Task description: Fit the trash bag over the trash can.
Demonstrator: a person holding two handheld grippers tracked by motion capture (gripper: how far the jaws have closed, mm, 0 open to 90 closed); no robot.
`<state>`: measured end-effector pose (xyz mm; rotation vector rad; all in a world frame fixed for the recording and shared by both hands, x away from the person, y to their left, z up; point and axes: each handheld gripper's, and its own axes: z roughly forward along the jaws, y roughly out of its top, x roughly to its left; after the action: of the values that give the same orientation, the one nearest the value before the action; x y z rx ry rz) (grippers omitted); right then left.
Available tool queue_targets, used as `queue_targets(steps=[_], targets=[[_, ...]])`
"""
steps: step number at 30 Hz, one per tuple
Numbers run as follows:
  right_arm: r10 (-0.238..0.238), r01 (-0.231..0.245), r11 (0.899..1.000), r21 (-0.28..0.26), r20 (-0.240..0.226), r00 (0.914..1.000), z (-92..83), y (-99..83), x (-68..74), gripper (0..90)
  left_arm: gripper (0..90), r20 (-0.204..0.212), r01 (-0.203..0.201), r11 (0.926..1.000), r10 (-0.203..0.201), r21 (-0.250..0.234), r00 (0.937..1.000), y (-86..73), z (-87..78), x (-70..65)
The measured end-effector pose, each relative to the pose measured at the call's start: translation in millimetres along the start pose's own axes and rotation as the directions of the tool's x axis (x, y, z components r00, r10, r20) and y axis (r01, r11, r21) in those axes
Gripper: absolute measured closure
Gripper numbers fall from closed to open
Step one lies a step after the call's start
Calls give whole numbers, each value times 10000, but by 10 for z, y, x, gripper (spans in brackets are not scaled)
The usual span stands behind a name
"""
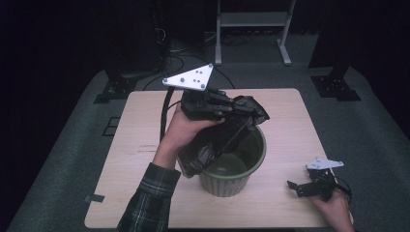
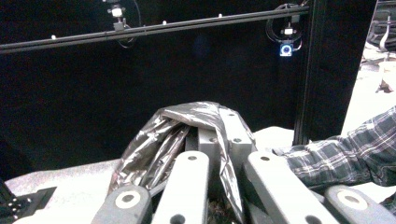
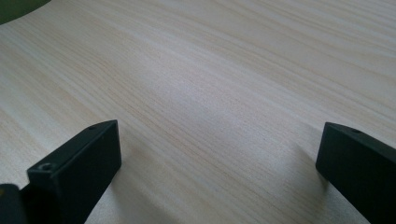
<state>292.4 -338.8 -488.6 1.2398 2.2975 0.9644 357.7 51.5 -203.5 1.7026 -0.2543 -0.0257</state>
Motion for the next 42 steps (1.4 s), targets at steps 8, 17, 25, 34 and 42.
queue_targets(steps=[8,17,25,34,42], targets=[[-10,10,10000,3,-5,10000,0,0,0,0,870,-525,719,9965,-697,432,9962,-291,-195,-62],[4,-4,10000,2,10,10000,3,3,-2,0,827,-1546,1698,9805,-1534,991,9760,-664,-499,-118],[1,-1,10000,13,11,10000,3,4,-3,0,688,-2154,2321,9658,-2037,1154,9550,-901,-624,-137],[9,-9,10000,0,16,10000,4,3,-2,0,256,-3149,2845,9450,-2240,1611,9223,-970,-780,-199],[6,-6,10000,0,16,10000,4,3,-2,0,71,-2960,3269,9266,-2645,1856,9178,-1069,-843,-309]])
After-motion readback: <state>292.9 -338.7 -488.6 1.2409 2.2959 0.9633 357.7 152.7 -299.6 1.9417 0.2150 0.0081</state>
